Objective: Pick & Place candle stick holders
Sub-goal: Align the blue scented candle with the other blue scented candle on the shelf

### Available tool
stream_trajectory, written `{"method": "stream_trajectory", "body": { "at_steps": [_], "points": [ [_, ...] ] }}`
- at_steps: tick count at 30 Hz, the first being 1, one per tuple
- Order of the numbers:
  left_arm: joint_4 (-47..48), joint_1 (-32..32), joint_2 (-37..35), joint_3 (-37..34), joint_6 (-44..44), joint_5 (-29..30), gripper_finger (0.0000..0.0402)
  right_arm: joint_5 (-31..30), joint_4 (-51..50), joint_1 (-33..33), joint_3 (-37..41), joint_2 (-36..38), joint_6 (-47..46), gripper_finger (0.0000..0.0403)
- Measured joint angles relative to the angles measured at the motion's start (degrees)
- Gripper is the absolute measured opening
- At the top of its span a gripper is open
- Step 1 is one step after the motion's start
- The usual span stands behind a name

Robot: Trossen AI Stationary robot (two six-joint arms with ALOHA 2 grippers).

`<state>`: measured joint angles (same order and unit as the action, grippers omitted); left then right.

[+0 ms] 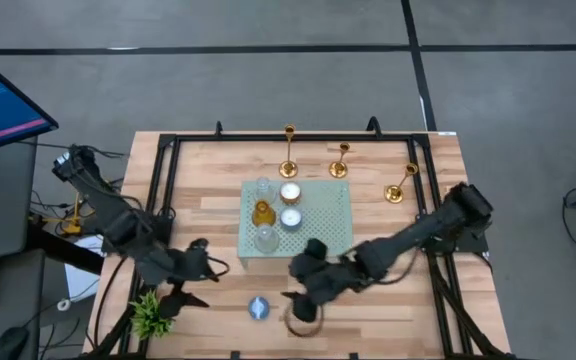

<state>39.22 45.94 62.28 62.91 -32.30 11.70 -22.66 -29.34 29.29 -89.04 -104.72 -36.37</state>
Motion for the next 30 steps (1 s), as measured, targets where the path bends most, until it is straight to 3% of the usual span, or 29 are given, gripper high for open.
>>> {"method": "stream_trajectory", "body": {
  "at_steps": [6,15,21,30],
  "points": [
    [0.7,5.3,-3.4,-2.4,-5.5,3.7,0.0305,3.4,9.1,-1.7,-2.0,-8.5,10.5,0.0330],
    [0.5,9.6,-4.0,-5.9,-10.9,3.7,0.0305,13.7,5.4,-2.2,-11.8,-19.8,6.7,0.0351],
    [0.4,9.7,-3.8,-8.3,-16.0,3.7,0.0305,14.3,-2.7,-2.1,-19.3,-25.6,10.2,0.0370],
    [-0.2,9.7,-3.7,-11.6,-19.7,3.5,0.0305,11.4,-4.5,-1.7,-30.9,-33.6,13.0,0.0384]
  ]
}}
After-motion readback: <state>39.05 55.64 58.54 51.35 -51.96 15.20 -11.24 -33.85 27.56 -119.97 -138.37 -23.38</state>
